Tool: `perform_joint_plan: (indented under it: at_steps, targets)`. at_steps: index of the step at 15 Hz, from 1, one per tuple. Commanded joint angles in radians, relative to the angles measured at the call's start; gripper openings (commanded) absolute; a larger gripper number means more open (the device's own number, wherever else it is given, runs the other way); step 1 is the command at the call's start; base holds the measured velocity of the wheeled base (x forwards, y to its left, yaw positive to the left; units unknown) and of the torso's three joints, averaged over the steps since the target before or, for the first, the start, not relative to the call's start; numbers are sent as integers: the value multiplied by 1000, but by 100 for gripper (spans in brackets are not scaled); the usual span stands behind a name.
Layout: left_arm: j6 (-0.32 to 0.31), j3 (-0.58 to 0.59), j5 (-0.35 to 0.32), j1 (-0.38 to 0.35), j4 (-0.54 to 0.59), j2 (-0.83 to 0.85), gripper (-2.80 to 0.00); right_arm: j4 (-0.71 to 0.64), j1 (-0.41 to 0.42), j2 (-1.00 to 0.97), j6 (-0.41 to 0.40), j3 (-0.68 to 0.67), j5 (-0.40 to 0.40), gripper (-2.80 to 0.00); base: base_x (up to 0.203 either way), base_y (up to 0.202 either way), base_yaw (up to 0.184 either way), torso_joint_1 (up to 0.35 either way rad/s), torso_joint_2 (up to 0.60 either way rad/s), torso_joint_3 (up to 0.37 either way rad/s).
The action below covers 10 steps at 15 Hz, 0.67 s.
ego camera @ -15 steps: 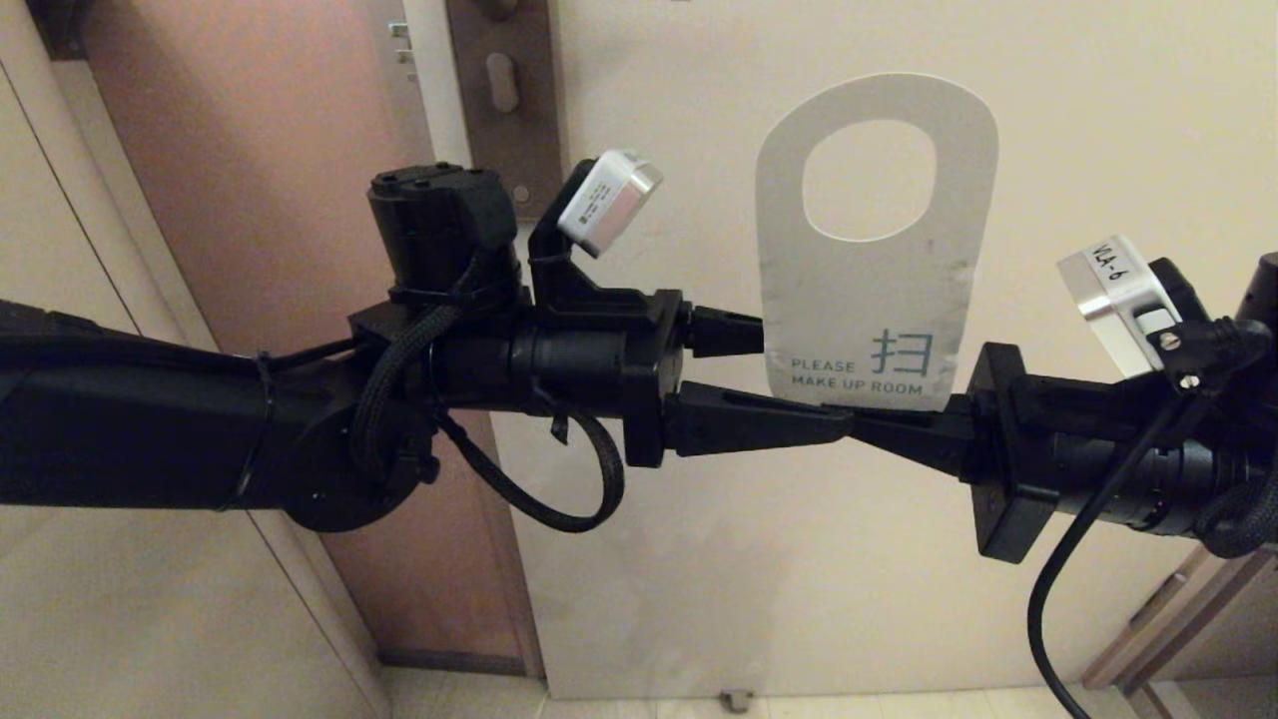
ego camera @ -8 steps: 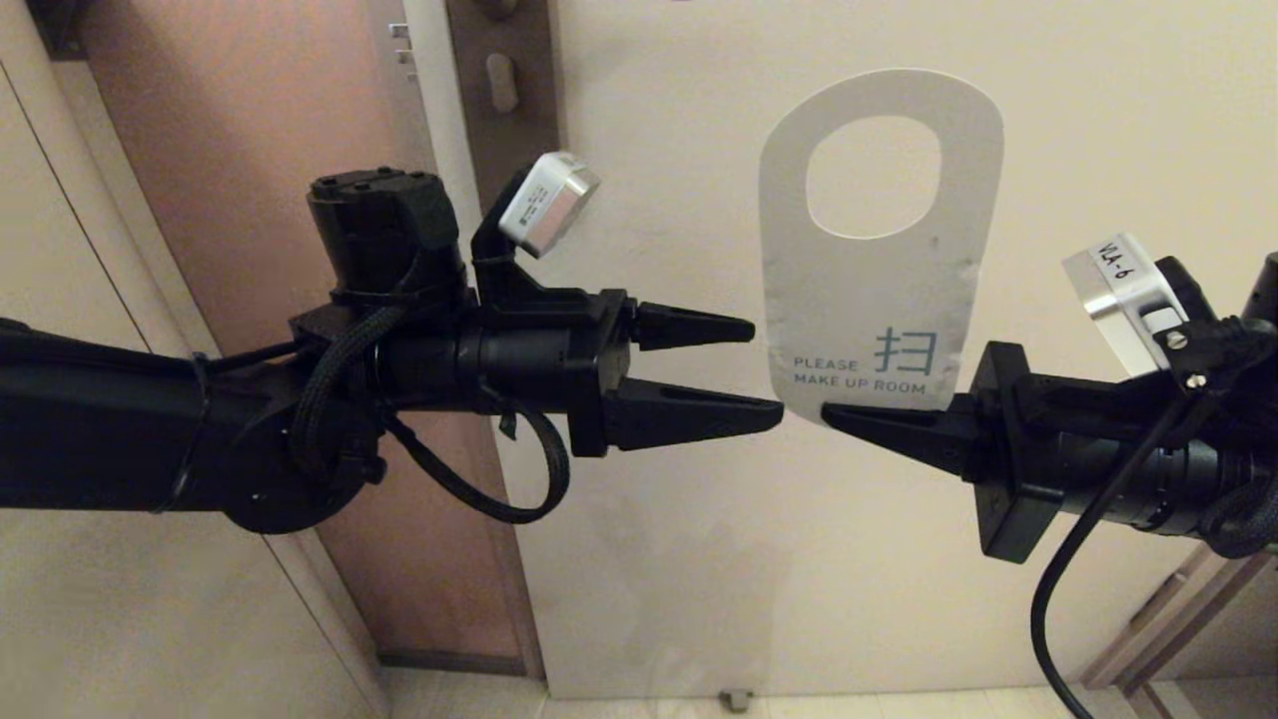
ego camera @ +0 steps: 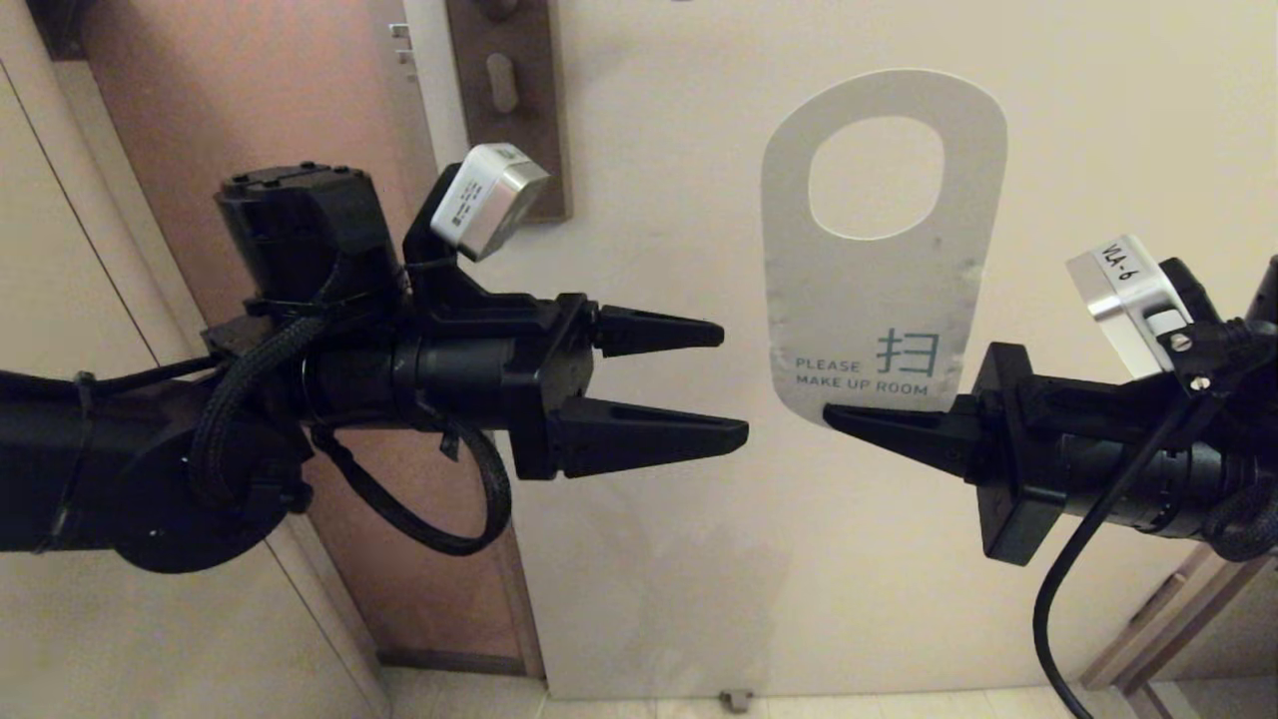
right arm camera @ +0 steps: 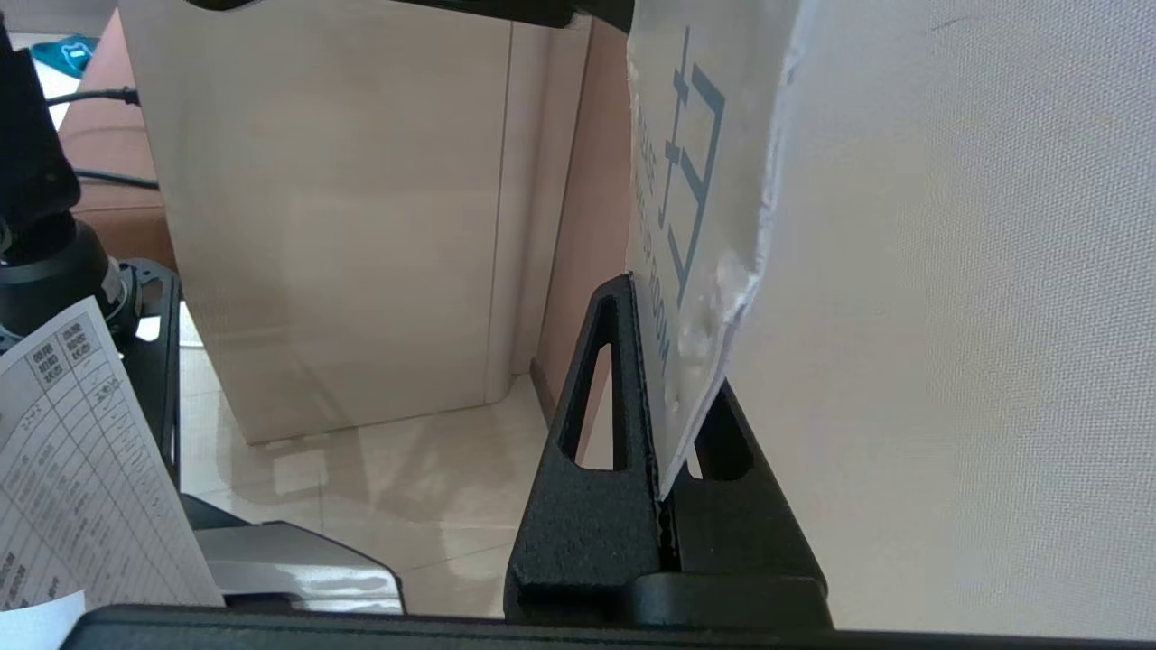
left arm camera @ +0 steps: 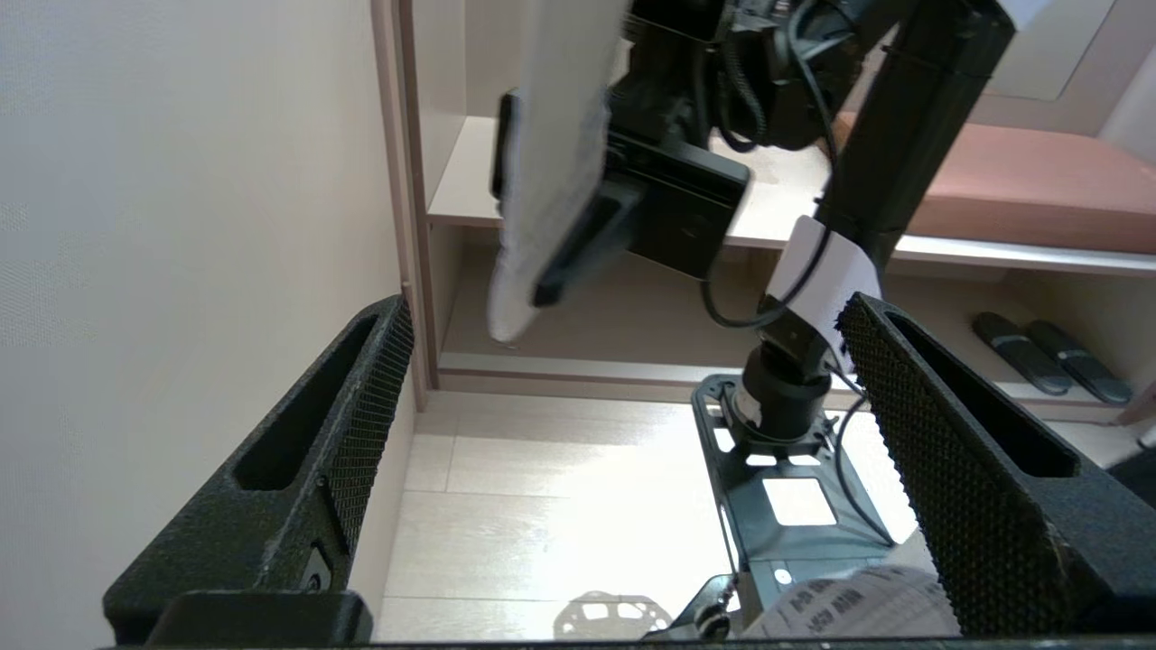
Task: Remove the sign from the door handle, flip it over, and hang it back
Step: Hang the sign back with the other side facing out
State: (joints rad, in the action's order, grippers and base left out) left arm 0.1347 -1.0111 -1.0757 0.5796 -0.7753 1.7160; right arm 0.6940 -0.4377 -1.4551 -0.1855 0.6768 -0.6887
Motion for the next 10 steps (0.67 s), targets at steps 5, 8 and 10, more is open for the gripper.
perform_joint_plan:
  at_steps: [5,8,10]
  targets:
    - [-6,34,-6,0,-6,-61,-280,4,-1,4,-2,-2,-3,-280,0,0,0,0,0,0]
    - [-3,72,-3,0,-6,-103,-280,4,-1,16,-2,-18,19,-280,0,0,0,0,0,0]
    - [-3,108,0,-1,-5,-134,-280,5,-1,21,-2,-26,23,-280,0,0,0,0,0,0]
